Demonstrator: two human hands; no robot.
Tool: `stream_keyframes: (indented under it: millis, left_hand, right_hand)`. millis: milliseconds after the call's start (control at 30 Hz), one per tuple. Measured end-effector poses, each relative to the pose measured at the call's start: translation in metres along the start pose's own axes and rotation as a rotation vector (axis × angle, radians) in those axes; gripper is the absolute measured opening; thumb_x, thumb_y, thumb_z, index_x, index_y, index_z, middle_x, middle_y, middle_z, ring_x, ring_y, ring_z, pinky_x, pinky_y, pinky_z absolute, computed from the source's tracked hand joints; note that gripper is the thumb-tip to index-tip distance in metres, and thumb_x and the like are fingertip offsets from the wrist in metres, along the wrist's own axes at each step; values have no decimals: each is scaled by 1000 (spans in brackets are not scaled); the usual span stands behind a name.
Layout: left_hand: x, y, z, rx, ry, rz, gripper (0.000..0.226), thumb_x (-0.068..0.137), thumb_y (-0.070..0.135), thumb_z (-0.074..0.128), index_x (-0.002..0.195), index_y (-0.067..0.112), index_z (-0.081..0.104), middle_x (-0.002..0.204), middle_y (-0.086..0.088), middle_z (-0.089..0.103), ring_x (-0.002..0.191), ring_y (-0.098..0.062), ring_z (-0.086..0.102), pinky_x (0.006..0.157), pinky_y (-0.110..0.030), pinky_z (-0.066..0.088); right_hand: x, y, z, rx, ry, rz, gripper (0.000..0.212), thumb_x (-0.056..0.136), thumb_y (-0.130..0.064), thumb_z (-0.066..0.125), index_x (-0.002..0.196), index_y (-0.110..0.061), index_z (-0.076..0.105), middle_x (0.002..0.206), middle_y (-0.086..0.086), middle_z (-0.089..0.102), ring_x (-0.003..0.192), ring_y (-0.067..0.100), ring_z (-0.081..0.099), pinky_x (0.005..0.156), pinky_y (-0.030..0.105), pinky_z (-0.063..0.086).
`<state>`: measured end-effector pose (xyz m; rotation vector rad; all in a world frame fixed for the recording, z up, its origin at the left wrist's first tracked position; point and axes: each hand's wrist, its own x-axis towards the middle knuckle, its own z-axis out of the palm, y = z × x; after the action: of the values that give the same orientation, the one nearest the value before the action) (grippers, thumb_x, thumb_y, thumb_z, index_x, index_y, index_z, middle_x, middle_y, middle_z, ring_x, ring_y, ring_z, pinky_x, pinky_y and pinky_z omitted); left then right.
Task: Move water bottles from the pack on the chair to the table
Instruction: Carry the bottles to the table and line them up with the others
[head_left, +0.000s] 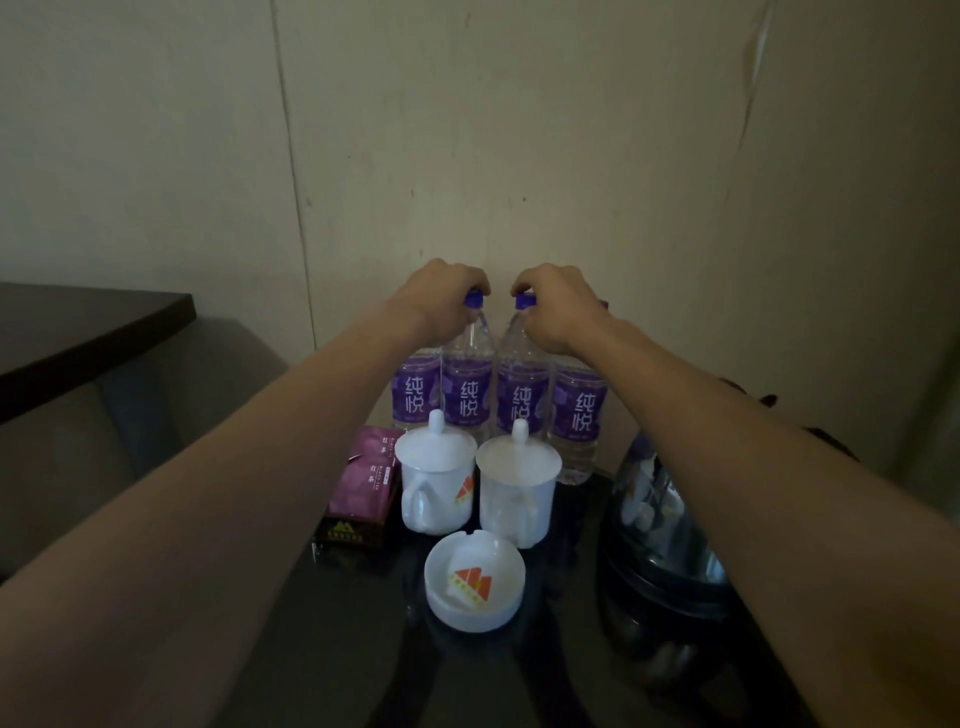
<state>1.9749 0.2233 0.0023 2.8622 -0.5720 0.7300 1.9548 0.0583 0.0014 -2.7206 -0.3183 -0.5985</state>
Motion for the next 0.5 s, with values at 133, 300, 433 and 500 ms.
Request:
stream_keyframes:
  millis: [133, 300, 433, 500]
  left_hand:
    - [2, 1, -1, -67, 42, 18, 33, 94, 9, 64, 126, 10, 66, 126, -14, 69, 116, -33, 62, 98, -41, 48]
    - [-4, -7, -2, -192, 29, 32, 30, 86, 2, 69, 116, 10, 72, 121, -13, 73, 116, -28, 65, 102, -37, 49]
    - [-4, -10, -3, -202, 24, 44, 31, 86, 0, 71, 115, 8, 73, 119, -14, 73, 115, -28, 66, 101, -40, 50]
    - [-2, -10, -4, -213, 30, 47, 32, 86, -3, 69, 116, 7, 72, 120, -15, 73, 116, -29, 66, 102, -40, 50]
  right_hand:
    - [4, 2, 3, 12, 30, 26, 46, 93, -6, 67, 138, -10, 63, 139, 21, 60, 123, 39, 60, 103, 46, 52]
    - [5, 1, 6, -7, 13, 26, 47, 91, -9, 68, 138, -12, 64, 140, 20, 61, 126, 39, 58, 102, 42, 51]
    - [7, 3, 1, -22, -39, 24, 51, 94, -23, 69, 143, -21, 59, 144, 11, 60, 132, 34, 54, 108, 44, 39]
    - [10, 9, -12, 2, -16, 76, 60, 92, -34, 70, 149, -26, 52, 148, 8, 57, 137, 31, 50, 111, 46, 33]
